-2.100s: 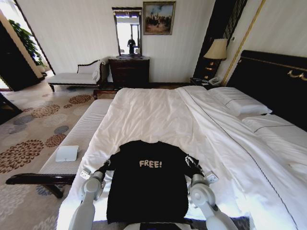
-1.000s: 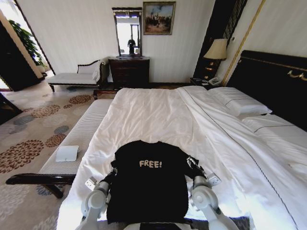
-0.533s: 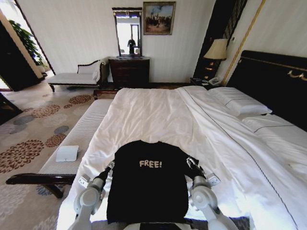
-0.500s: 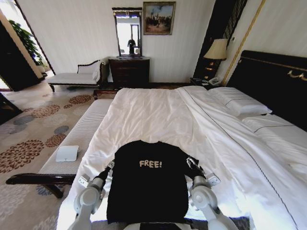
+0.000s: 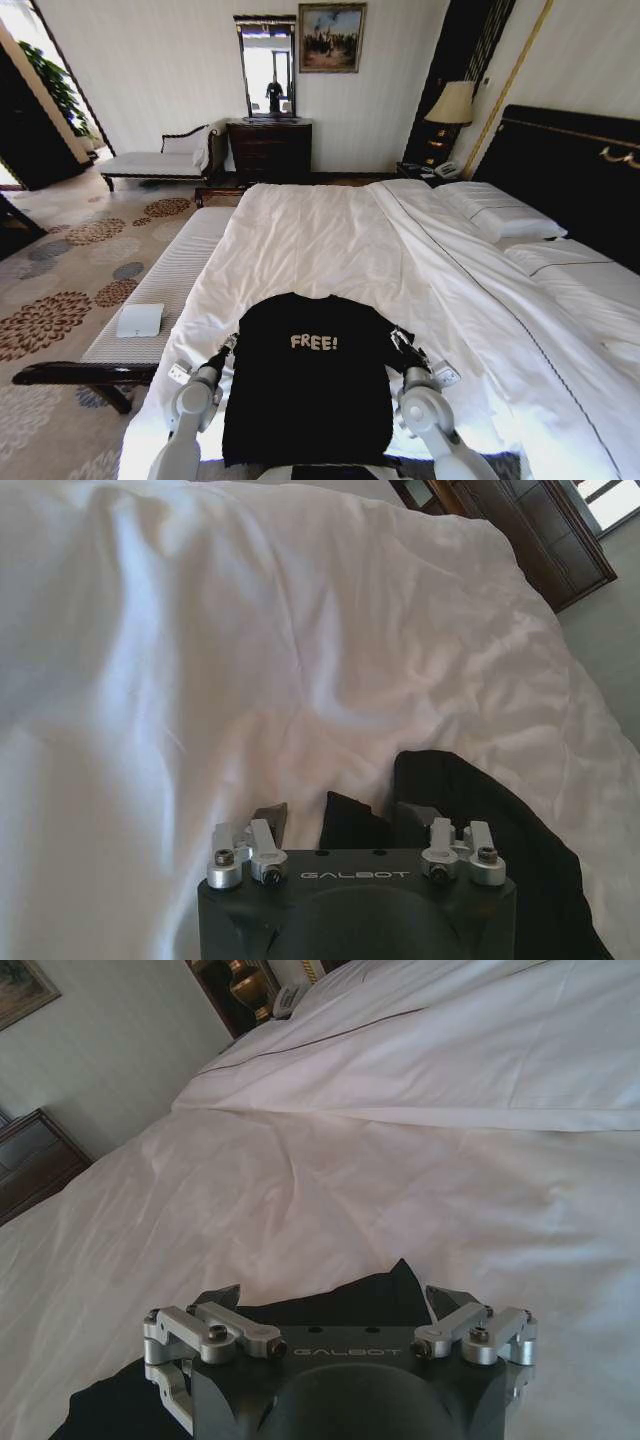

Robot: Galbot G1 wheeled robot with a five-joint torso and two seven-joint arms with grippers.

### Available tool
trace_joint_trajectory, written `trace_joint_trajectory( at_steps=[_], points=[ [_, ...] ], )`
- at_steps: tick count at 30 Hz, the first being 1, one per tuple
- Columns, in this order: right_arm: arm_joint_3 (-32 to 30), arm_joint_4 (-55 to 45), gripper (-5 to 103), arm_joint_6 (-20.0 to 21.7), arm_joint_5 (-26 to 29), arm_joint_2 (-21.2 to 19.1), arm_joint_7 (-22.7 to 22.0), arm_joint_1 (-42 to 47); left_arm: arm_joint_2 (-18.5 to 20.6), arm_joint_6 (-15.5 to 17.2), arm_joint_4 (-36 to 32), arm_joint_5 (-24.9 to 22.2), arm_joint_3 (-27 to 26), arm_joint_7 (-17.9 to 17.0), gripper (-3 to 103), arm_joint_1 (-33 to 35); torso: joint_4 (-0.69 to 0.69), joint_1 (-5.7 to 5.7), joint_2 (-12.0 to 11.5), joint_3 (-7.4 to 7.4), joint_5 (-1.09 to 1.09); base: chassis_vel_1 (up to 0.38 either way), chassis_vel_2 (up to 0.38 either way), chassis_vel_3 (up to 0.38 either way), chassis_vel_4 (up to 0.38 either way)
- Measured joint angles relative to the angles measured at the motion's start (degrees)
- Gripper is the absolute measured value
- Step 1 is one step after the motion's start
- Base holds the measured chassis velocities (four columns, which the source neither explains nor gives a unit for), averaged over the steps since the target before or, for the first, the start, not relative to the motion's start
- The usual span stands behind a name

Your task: Fold the clothes on the bed.

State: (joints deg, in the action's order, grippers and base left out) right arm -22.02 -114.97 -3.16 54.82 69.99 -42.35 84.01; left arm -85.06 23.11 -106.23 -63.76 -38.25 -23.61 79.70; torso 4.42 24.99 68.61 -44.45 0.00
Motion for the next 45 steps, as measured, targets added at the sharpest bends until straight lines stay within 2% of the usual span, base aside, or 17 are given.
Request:
trace_joint_trajectory(
  at_steps=[1,3,7,9,12,14,17,18,28,36,45],
  points=[
    [0.0,0.0,100,0.0,0.0,0.1,0.0,0.0,0.0,-0.1,0.1,0.1,0.0,0.0,57,0.0,0.0,0.0,0.0,0.0,0.0,0.0,0.0,0.0,0.0],
    [0.1,0.0,100,0.0,0.0,0.1,0.0,0.0,0.0,-0.1,0.2,0.1,0.0,0.0,57,-0.1,0.0,0.0,0.0,0.0,0.0,0.0,0.0,0.0,0.0],
    [0.3,0.2,100,0.0,-0.2,0.3,0.0,0.0,-0.7,-0.3,1.1,0.8,0.3,0.0,35,-1.0,0.0,0.0,0.0,0.0,0.0,0.0,0.0,0.0,0.0],
    [0.4,0.3,100,0.0,-0.2,0.4,0.0,0.0,-0.7,-0.3,1.2,0.9,0.3,0.0,35,-1.1,0.0,0.0,0.0,0.0,0.0,0.0,0.0,0.0,0.0],
    [0.6,0.3,100,0.0,-0.3,0.5,0.1,0.0,-1.2,-0.4,2.1,1.4,0.5,0.0,19,-1.8,0.0,0.0,0.0,0.0,0.0,0.0,0.0,0.0,0.0],
    [0.6,0.3,100,0.0,-0.3,0.6,0.1,0.0,-1.2,-0.5,2.2,1.5,0.5,0.0,19,-1.8,0.0,0.0,0.0,0.0,0.0,0.0,0.0,0.0,0.0],
    [0.6,0.2,100,0.0,-0.3,0.4,0.1,0.1,-1.4,-0.5,2.8,1.8,0.5,0.0,3,-1.8,0.0,0.0,0.0,0.0,0.0,0.0,0.0,0.0,0.0],
    [0.5,0.2,100,0.0,-0.3,0.3,0.1,0.1,-1.4,-0.5,2.9,1.9,0.5,0.0,1,-1.8,0.0,0.0,0.0,0.0,-0.01,0.0,0.0,0.0,0.0],
    [0.2,0.0,100,-0.1,-0.3,0.3,0.1,0.4,-1.0,-0.7,1.4,1.3,-0.4,0.0,0,-1.6,0.0,0.0,0.0,0.0,-0.01,0.0,0.0,0.0,0.0],
    [0.1,0.1,100,-0.2,-0.3,0.5,0.1,0.4,1.2,-0.9,0.0,-1.4,-4.8,0.0,0,-1.4,0.0,0.0,0.0,0.0,-0.01,0.0,0.0,0.0,0.0],
    [0.5,-0.1,100,-0.2,-0.3,0.7,0.0,0.0,1.9,-1.2,0.2,-2.0,-6.6,0.0,0,-2.0,0.0,0.0,0.0,0.0,-0.01,0.0,0.0,0.0,0.0]
  ],
)
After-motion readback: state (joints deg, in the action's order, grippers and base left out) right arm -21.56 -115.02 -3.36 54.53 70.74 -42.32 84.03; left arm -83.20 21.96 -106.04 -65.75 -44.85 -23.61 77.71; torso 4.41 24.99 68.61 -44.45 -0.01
